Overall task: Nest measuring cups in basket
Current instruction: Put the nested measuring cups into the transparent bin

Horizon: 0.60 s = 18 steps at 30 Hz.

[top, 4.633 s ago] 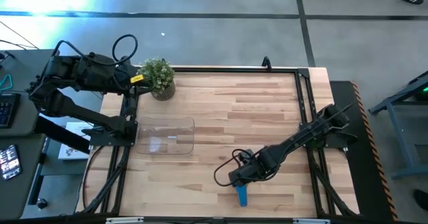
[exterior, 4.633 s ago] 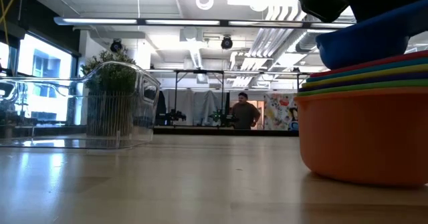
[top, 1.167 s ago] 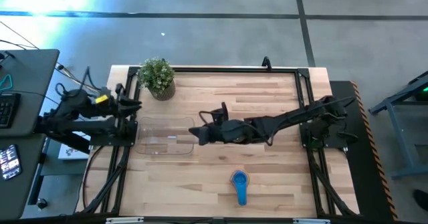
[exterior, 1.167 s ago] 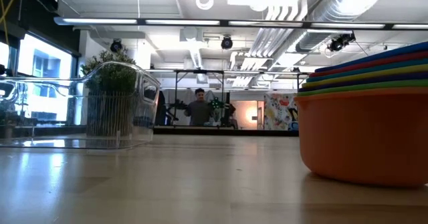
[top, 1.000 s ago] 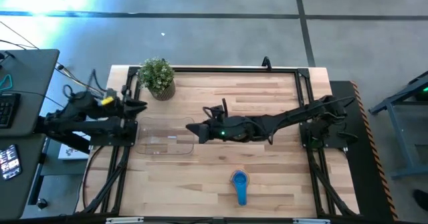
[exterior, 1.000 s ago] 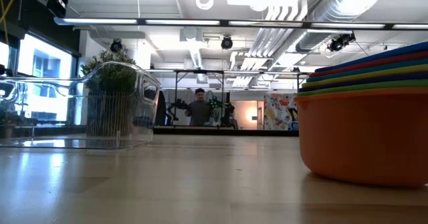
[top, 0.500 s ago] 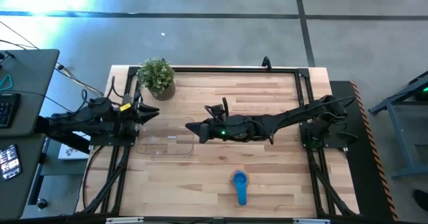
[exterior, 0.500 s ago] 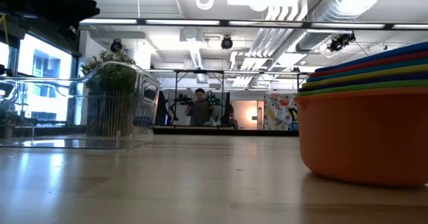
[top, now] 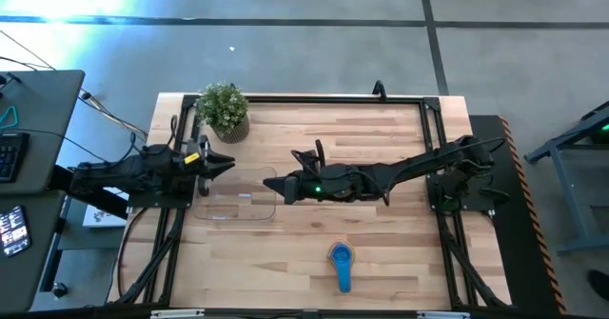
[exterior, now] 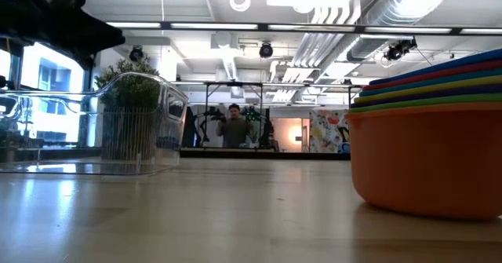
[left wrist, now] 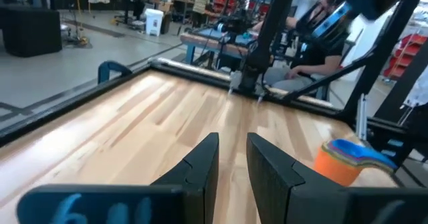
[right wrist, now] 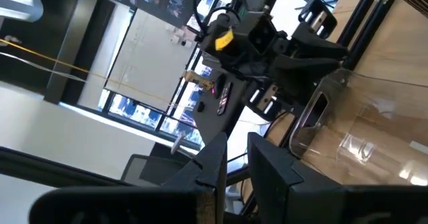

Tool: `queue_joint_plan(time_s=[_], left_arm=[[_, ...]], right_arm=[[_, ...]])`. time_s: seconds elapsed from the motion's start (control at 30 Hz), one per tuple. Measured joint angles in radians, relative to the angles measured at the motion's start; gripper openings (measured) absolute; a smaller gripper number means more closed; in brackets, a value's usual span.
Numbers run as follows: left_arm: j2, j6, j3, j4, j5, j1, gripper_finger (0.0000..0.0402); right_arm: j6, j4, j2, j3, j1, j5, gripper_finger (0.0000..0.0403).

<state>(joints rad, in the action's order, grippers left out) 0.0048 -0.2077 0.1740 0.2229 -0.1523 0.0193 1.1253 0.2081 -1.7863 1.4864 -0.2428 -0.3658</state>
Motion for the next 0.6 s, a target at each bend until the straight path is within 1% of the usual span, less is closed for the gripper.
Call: queue_joint_plan(time_s=[0.33, 0.6], left_arm=[[0.0, 0.0, -0.016, 0.003, -0.001, 0.0, 0.0067], [0.0, 0.018, -0.016, 0.112, 0.0, 0.0, 0.0067]], right_arm=[[-0.005, -0.001, 0.0, 0.0, 0.0, 0.003, 0.0053], [-0.008, -0.059, 0.0, -0.001, 0.0, 0.002, 0.0053]])
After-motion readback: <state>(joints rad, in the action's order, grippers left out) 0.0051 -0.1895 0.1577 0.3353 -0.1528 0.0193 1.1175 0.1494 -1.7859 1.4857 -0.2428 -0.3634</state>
